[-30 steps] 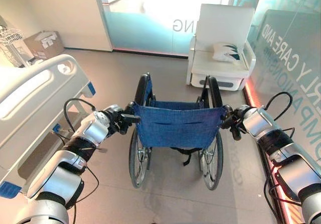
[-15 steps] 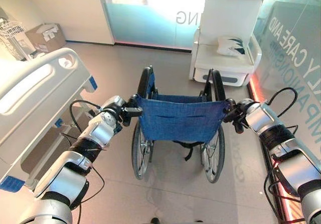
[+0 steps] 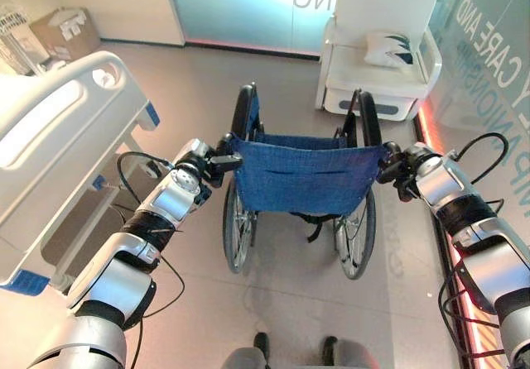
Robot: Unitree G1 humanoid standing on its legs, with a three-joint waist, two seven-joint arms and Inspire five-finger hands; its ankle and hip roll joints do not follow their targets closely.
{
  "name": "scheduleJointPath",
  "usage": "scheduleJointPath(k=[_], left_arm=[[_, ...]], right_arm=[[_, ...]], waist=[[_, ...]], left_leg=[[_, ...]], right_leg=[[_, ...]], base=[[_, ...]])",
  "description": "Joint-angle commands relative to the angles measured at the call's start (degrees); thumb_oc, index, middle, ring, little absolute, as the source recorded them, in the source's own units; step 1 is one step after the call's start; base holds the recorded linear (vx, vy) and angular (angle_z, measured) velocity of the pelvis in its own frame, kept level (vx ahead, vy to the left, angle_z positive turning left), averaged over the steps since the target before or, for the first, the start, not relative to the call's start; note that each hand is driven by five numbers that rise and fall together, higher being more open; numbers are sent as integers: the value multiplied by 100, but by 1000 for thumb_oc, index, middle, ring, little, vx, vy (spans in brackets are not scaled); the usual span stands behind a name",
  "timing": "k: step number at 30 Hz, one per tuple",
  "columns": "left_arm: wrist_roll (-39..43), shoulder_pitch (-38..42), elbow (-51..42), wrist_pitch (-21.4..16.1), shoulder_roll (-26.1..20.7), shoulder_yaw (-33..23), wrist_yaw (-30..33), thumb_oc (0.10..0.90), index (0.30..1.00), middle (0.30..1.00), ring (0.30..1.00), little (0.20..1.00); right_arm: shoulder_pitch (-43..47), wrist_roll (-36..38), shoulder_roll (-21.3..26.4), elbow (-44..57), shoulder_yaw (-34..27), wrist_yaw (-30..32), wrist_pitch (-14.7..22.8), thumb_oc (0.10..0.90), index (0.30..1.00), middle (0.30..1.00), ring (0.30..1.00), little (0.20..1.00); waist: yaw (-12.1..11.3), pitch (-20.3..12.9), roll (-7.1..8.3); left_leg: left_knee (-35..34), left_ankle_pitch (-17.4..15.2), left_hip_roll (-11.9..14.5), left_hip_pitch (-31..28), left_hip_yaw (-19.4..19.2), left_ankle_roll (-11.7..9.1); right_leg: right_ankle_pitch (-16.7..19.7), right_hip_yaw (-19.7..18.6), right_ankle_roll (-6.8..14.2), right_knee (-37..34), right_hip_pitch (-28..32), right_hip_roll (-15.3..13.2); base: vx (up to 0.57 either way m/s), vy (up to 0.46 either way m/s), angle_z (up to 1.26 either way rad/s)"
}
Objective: Push the wheelchair next to the bed
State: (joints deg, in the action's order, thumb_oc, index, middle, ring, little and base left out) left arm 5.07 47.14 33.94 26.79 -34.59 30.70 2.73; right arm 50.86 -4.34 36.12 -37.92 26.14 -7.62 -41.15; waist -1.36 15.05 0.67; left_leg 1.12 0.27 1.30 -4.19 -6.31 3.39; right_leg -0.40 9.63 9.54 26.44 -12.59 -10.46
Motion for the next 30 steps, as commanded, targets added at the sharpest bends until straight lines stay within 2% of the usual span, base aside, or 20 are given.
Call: scheduleJointPath(k=[1,2,3,4,5,8,9,12,13,14,15,17,18,19,22,23,24,26,27,30], left_arm=[[-223,-358,-50,-729,284,197,96,400,300,300,300,300],[-280,-325,-14,-766,293,206,86,400,300,300,300,300],[-288,-321,-10,-767,296,207,85,400,300,300,300,300],[-444,-170,90,-828,294,262,-20,400,300,300,300,300],[-480,-136,120,-844,295,270,-41,400,300,300,300,300],[-561,-32,339,-715,306,400,-286,400,300,300,300,300],[-659,-28,454,-597,342,459,-447,400,300,300,300,300],[-908,-1,809,-390,490,562,-713,400,300,300,300,300],[-937,-2,838,-377,503,566,-724,400,300,300,300,300],[-1008,-29,984,-308,551,592,-755,400,300,300,300,300],[-1025,-31,1014,-291,556,597,-773,400,300,300,300,300],[-1136,-16,1134,-247,569,601,-872,400,300,300,300,300],[-1186,-29,1217,-244,586,586,-861,400,300,300,300,300],[-1267,-47,1277,-273,611,551,-835,400,300,300,300,300],[-1418,-58,1266,-347,599,485,-920,400,300,300,300,300],[-1472,-89,1175,-331,502,479,-1033,400,300,300,300,300],[-1462,-110,1148,-329,463,479,-1056,400,300,300,300,300],[-1477,-255,986,-207,277,410,-1259,400,300,300,300,300],[-1476,-341,913,-117,221,360,-1330,400,300,300,300,300],[-1555,-572,747,155,86,216,-1606,400,300,300,300,300]], right_arm=[[-506,-184,84,588,596,179,1242,400,300,300,300,300],[-501,-143,173,581,565,116,1281,400,300,300,300,300],[-500,-139,185,581,562,110,1284,400,300,300,300,300],[-330,-103,363,472,560,20,1307,400,300,300,300,300],[-289,-72,391,441,568,13,1327,400,300,300,300,300],[-96,86,487,214,618,-159,1421,400,300,300,300,300],[-76,137,488,224,649,-238,1334,400,300,300,300,300],[-110,158,445,190,748,-348,1306,400,300,300,300,300],[-117,143,448,194,754,-346,1326,400,300,300,300,300],[-175,93,495,259,766,-345,1376,400,300,300,300,300],[-187,86,508,289,764,-338,1378,400,300,300,300,300],[-205,34,571,420,754,-328,1321,400,300,300,300,300],[-141,29,564,454,820,-311,1304,400,300,300,300,300],[-23,-4,526,426,905,-275,1283,400,300,300,300,300],[155,-120,449,383,980,-248,1212,400,300,300,300,300],[208,-215,440,442,995,-240,1156,400,300,300,300,300],[215,-236,445,460,996,-256,1148,400,300,300,300,300],[255,-410,472,552,1010,-454,1135,400,300,300,300,300],[263,-477,494,563,1026,-534,1176,400,300,300,300,300],[313,-668,520,585,1085,-781,1254,400,300,300,300,300]], waist=[[429,224,146],[512,240,174],[522,245,169],[618,227,205],[636,220,204],[668,-10,195],[697,-122,196],[815,-337,254],[831,-358,259],[862,-423,246],[863,-431,252],[801,-394,299],[633,-283,325],[501,-177,296],[248,-21,212],[12,53,47],[-40,70,15],[-314,63,-138],[-400,19,-189],[-542,-130,-238]], left_leg=[[637,-970,-434,-182,310,61],[655,-1101,-473,-254,460,58],[662,-1120,-468,-265,479,57],[739,-1247,-472,-257,687,47],[748,-1265,-463,-251,716,43],[812,-1269,-48,-404,718,-208],[834,-1128,300,-576,583,-370],[1407,-265,1068,-649,115,-618],[1472,-190,1127,-654,67,-637],[1881,187,1319,-614,-78,-729],[1972,255,1337,-564,-92,-734],[2333,379,1308,-107,-64,-680],[2400,186,842,412,165,-528],[2221,135,549,669,229,-474],[1701,309,112,1192,211,-526],[1204,533,-224,1626,248,-601],[1089,603,-275,1700,240,-619],[341,1050,-442,1962,264,-722],[163,1139,-465,2024,291,-728],[-9,1079,-470,1937,97,-635]], right_leg=[[1112,-33,-107,-1377,-530,40],[1246,-158,-63,-1768,-595,48],[1263,-169,-60,-1804,-590,56],[1238,-477,-106,-1859,-617,170],[1212,-503,-116,-1848,-614,191],[788,-401,-202,-1615,-452,227],[613,-234,-256,-1461,-350,233],[383,135,-486,-1523,13,284],[358,169,-511,-1533,44,296],[181,288,-663,-1540,219,400],[139,296,-699,-1548,271,427],[-34,240,-819,-1593,563,542],[-87,34,-825,-1694,869,634],[-147,-68,-810,-1747,1076,714],[-270,-117,-792,-1863,1448,853],[-422,-236,-801,-1901,1710,1089],[-472,-290,-808,-1908,1799,1147],[-689,-536,-831,-1952,2176,1404],[-749,-607,-839,-1969,2276,1479],[-1039,-644,-811,-1847,2441,1507]], base=[[413,-252,45],[304,-194,45],[300,-305,85],[171,-251,84],[353,-469,98],[348,-359,82],[421,-388,68],[451,-409,48],[388,-298,40],[317,-234,27],[404,-296,22],[330,-214,20],[408,-162,-5],[448,-121,-15],[458,-28,-24],[548,-14,-37],[627,-13,-52],[557,11,-71],[524,49,-78],[536,137,-103]])
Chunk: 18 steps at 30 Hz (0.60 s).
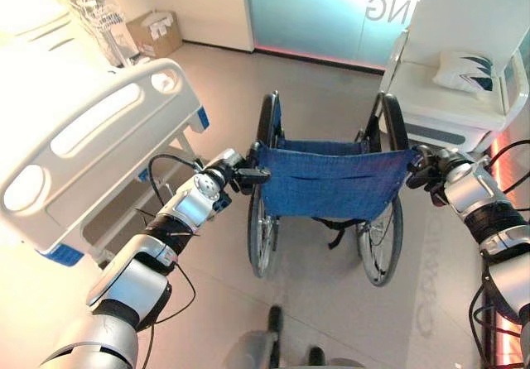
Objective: Push the wheelchair next to the bed
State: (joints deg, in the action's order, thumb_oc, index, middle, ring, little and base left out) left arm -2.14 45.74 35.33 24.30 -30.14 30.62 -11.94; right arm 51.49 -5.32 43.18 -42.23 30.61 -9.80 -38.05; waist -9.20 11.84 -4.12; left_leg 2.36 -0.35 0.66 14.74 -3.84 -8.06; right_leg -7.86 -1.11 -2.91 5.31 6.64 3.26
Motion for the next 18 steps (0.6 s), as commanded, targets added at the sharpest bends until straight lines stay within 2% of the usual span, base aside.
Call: scheduleJointPath(k=[1,4,5,8,10,13,15,17,18], left_arm=[[-798,-499,610,495,-421,186,-249,400,300,300,300,300],[-623,-565,743,559,-523,182,-396,400,300,300,300,300],[-656,-553,894,539,-529,129,-396,400,300,300,300,300],[-563,-463,995,578,-563,98,-343,400,300,300,300,300],[-476,-421,1007,615,-562,75,-200,400,300,300,300,300],[-287,-366,1018,664,-479,82,62,400,300,300,300,300],[-318,-353,1044,732,-392,51,121,400,300,300,300,300],[-403,-386,1093,725,-288,11,115,400,300,300,300,300],[-453,-398,1101,709,-252,-8,113,400,300,300,300,300]], right_arm=[[223,-602,-179,1013,652,-625,952,400,300,300,300,300],[7,-791,-130,1120,613,-867,984,400,300,300,300,300],[-63,-821,-156,1057,623,-875,1059,400,300,300,300,300],[-39,-963,-289,986,634,-988,1020,400,300,300,300,300],[-70,-994,-366,950,662,-958,1072,400,300,300,300,300],[-129,-969,-415,905,663,-816,1188,400,300,300,300,300],[-132,-937,-436,914,679,-761,1206,400,300,300,300,300],[-73,-949,-396,969,704,-796,1147,400,300,300,300,300],[-45,-966,-355,993,707,-835,1125,400,300,300,300,300]], waist=[[231,71,269],[198,-104,459],[146,-179,555],[13,-274,653],[-40,-321,650],[15,-350,623],[124,-343,624],[377,-211,580],[465,-168,564]], left_leg=[[77,911,-334,-29,-336,669],[663,450,-373,14,-326,894],[715,325,-446,-144,-233,1011],[742,256,-549,-201,-189,1131],[668,211,-583,-317,-113,1215],[633,143,-639,-474,25,1295],[681,40,-649,-628,108,1314],[676,-113,-667,-1027,350,1299],[652,-185,-662,-1150,442,1291]], right_leg=[[-460,510,474,461,543,60],[-346,620,619,771,567,-164],[-86,768,764,1091,570,-334],[330,894,958,1500,635,-567],[783,923,1035,2105,479,-704],[1064,804,1037,2669,145,-680],[1165,785,1005,2524,-230,-731],[1040,781,919,2048,-966,-792],[1115,783,900,1774,-1259,-835]], base=[[513,150,-114],[591,173,-55],[500,163,9],[404,139,-10],[343,151,-30],[343,121,-28],[379,25,28],[413,-57,21],[363,-92,19]])
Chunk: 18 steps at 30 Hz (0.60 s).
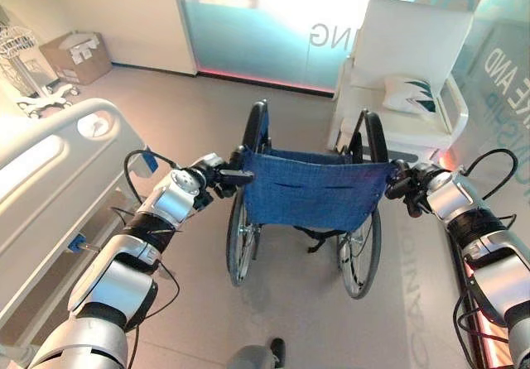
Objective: Push the wheelchair next to the bed
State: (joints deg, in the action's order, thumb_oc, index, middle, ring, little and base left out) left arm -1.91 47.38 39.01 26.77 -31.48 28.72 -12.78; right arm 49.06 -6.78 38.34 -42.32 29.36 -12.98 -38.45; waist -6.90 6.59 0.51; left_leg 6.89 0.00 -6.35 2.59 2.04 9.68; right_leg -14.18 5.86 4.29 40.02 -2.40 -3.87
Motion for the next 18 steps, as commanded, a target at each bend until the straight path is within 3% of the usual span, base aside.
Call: scheduleJointPath(k=[1,4,7,12,13,14,15,18], left_arm=[[-522,-549,735,470,-102,173,185,400,300,300,300,300],[-603,-382,710,426,-104,276,140,400,300,300,300,300],[-620,-119,709,287,-59,406,16,400,300,300,300,300],[-765,-118,510,333,-59,397,-277,400,300,300,300,300],[-780,-170,500,301,-65,365,-314,400,300,300,300,300],[-775,-194,505,303,-71,349,-339,400,300,300,300,300],[-761,-246,503,307,-112,351,-422,400,300,300,300,300],[-914,-366,462,261,-159,365,-554,400,300,300,300,300]], right_arm=[[239,-844,170,1008,845,-564,1164,400,300,300,300,300],[463,-816,353,1101,912,-757,1039,400,300,300,300,300],[720,-696,560,1130,932,-914,888,400,300,300,300,300],[878,-801,624,1172,917,-1108,843,400,300,300,300,300],[953,-843,683,1116,959,-1123,938,400,300,300,300,300],[985,-843,694,1092,982,-1126,982,400,300,300,300,300],[1045,-805,691,1075,1011,-1175,1040,400,300,300,300,300],[1093,-735,718,1122,1049,-1189,1083,400,300,300,300,300]], waist=[[322,432,129],[614,656,272],[805,642,328],[862,512,368],[894,432,350],[903,414,321],[904,392,257],[948,347,194]], left_leg=[[205,-332,15,-58,-90,-485],[368,-778,-92,-402,113,-515],[451,-1089,-110,-662,454,-572],[513,-1419,68,-997,645,-680],[529,-1425,252,-1130,655,-767],[519,-1405,341,-1185,637,-806],[612,-1172,647,-1250,547,-938],[808,-190,1369,-1375,124,-1221]], right_leg=[[1898,87,197,-1987,-595,-228],[2372,15,378,-3124,-1102,-465],[2561,-240,509,-4101,-1137,-512],[2541,-386,464,-3699,-1125,-480],[2453,-403,409,-3528,-1091,-418],[2391,-367,384,-3429,-1081,-393],[2143,-236,328,-3054,-1089,-369],[1896,224,183,-2882,-968,-413]], base=[[372,-120,35],[440,-153,74],[512,-177,81],[483,-268,57],[416,-297,48],[540,-380,66],[471,-324,80],[422,-334,52]])
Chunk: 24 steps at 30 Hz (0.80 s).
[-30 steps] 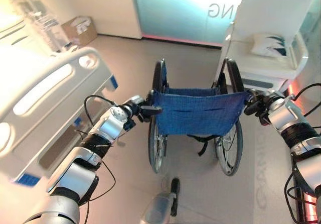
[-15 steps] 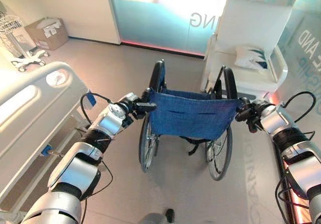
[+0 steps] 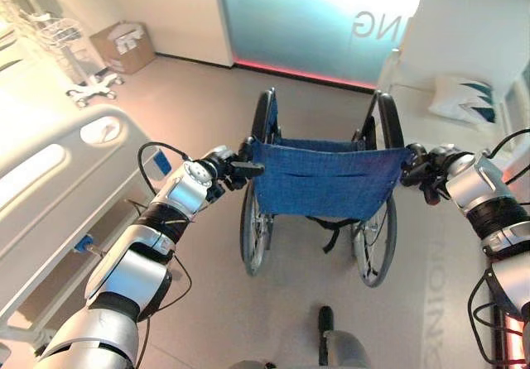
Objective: Push the wheelchair next to the bed
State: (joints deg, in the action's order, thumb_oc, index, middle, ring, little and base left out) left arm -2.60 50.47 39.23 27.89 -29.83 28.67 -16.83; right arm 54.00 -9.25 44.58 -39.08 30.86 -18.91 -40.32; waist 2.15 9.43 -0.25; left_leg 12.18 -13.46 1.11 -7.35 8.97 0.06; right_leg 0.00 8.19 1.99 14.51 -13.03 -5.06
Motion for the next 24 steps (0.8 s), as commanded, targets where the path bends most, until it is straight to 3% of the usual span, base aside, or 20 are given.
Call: scheduleJointPath(k=[1,3,7,8,10,12,14,15,16,17,19,21,22,24], left_arm=[[-886,-714,418,82,-323,394,-203,400,300,300,300,300],[-822,-797,402,-62,-325,421,-156,400,300,300,300,300],[-797,-879,346,-149,-259,419,-81,400,300,300,300,300],[-802,-953,214,-116,-202,378,13,400,300,300,300,300],[-787,-1055,46,-102,-196,282,66,400,300,300,300,300],[-756,-1122,-44,-123,-258,230,77,400,300,300,300,300],[-746,-1321,-249,-133,-474,139,6,400,300,300,300,300],[-745,-1343,-267,-132,-493,130,0,400,300,300,300,300],[-766,-1521,-408,-141,-619,2,-55,400,300,300,300,300],[-756,-1562,-455,-135,-652,-29,-58,400,300,300,300,300],[-772,-1642,-521,-180,-777,-155,-99,400,300,300,300,300],[-697,-1656,-482,-162,-838,-192,-61,400,300,300,300,300],[-685,-1648,-423,-214,-881,-176,-90,400,300,300,300,300],[-707,-1602,-433,-222,-1009,-236,-251,400,300,300,300,300]], right_arm=[[591,-485,142,826,907,-600,1216,400,300,300,300,300],[514,-521,249,906,912,-533,1226,400,300,300,300,300],[406,-556,347,949,884,-388,1324,400,300,300,300,300],[429,-572,335,888,905,-291,1421,400,300,300,300,300],[493,-672,238,795,925,-241,1460,400,300,300,300,300],[486,-732,163,739,927,-180,1519,400,300,300,300,300],[429,-724,102,760,932,-151,1595,400,300,300,300,300],[423,-721,94,759,934,-148,1602,400,300,300,300,300],[383,-747,24,745,923,-172,1715,400,300,300,300,300],[383,-766,4,735,922,-196,1749,400,300,300,300,300],[384,-837,-72,652,934,-249,1935,400,300,300,300,300],[293,-669,-173,507,977,-132,2091,400,300,300,300,300],[171,-742,-232,528,924,-175,2147,400,300,300,300,300],[12,-866,-199,639,900,-171,2294,400,300,300,300,300]], waist=[[100,35,253],[151,10,286],[18,117,343],[-189,251,352],[-471,437,308],[-702,580,196],[-1012,630,25],[-1036,645,41],[-1218,604,-24],[-1261,587,-32],[-1346,464,-26],[-1446,333,93],[-1500,297,198],[-1584,230,339]], left_leg=[[392,1527,895,-391,-801,-329],[708,1998,1157,-326,-1121,-431],[822,2083,1041,226,-1191,-370],[614,1974,636,662,-1064,-302],[368,1958,119,1349,-1064,-293],[82,2085,-184,1866,-1256,-337],[-553,2472,-391,2284,-1444,-368],[-617,2497,-417,2248,-1467,-368],[-924,2640,-485,2304,-1527,-328],[-975,2646,-498,2297,-1571,-311],[-783,2349,-424,2262,-1921,-120],[-555,2026,-469,2197,-1866,78],[-227,1792,-554,2269,-1751,223],[-199,1664,-622,2060,-1597,427]], right_leg=[[337,193,310,-312,213,-255],[171,443,147,-346,434,-217],[-22,549,22,-479,892,-92],[-73,524,50,-626,1221,-8],[-174,435,61,-825,1586,153],[-310,394,44,-915,1877,365],[-498,247,22,-941,2234,680],[-529,225,26,-930,2271,668],[-710,121,16,-888,2468,816],[-771,98,13,-856,2506,839],[-981,194,20,-604,2574,834],[-1131,176,83,-231,2704,723],[-923,155,197,100,2704,638],[-140,212,603,1069,2565,418]], base=[[397,-352,31],[372,-312,55],[364,-237,50],[432,-178,30],[445,-163,7],[440,-138,-39],[544,-130,-62],[612,-77,-68],[436,-17,-76],[551,13,-76],[510,104,-76],[510,108,-58],[392,99,-25],[499,138,0]])
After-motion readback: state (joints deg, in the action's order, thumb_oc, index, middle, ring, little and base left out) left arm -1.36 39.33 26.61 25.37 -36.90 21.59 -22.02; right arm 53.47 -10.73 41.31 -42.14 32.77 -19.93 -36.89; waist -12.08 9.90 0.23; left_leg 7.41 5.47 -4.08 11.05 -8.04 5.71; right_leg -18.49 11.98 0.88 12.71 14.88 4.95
